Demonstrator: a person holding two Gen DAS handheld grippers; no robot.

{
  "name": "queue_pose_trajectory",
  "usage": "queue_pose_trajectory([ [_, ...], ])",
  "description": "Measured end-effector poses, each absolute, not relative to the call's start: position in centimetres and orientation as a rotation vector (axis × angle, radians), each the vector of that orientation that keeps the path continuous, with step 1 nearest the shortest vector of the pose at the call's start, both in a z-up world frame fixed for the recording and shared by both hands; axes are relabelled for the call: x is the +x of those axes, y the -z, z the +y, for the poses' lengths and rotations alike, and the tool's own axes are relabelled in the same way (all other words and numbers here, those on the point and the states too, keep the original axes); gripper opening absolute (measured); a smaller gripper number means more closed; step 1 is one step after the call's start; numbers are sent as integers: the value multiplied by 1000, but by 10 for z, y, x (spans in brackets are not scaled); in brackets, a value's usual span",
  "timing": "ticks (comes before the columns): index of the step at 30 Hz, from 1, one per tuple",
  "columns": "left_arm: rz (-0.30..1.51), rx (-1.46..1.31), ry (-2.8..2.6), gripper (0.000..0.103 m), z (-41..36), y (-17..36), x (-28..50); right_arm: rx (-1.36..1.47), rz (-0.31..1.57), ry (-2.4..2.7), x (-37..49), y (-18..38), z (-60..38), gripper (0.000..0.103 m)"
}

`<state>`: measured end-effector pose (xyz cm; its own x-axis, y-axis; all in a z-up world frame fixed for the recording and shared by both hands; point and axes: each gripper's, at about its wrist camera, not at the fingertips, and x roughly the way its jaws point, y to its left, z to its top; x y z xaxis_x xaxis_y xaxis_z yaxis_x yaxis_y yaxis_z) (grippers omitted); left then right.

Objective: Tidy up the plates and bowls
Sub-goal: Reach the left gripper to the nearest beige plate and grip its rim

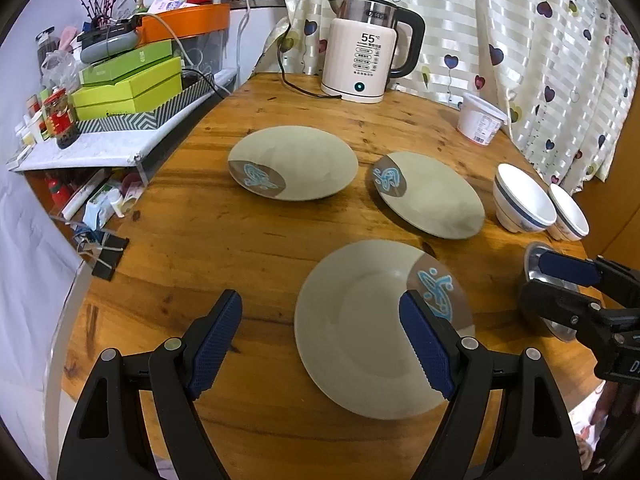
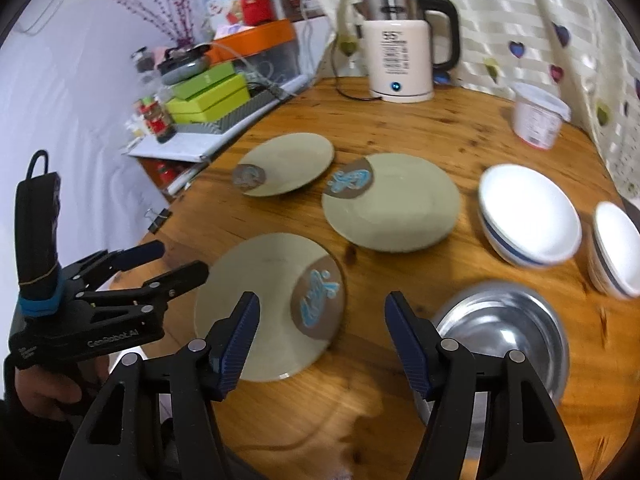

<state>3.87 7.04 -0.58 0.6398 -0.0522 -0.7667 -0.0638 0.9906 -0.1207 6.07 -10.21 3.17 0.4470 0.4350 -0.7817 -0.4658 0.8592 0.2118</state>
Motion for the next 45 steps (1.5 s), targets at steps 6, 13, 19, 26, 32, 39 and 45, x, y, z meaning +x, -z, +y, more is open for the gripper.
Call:
queue_pose_trajectory([
  [6,901,-166,7,81,87,11,54,-65,970,-585,81,-31,-84,66],
  [13,911,-195,-6,81,104,14,69,-60,987,-596,108,-29,-67,66],
  [19,897,-191,-32,81,119,10,90,-43,1016,-595,138,-27,-55,54],
  [26,881,-257,-56,81,143,10,117,-34,1046,-602,171,-25,-39,43],
  [32,886,-295,-71,81,158,17,136,-13,1076,-607,205,-18,-24,36],
  [39,908,-303,-61,65,162,27,157,-22,1102,-607,242,-1,-5,29],
  [45,937,-325,-79,58,171,42,173,-10,1133,-611,266,17,3,29],
])
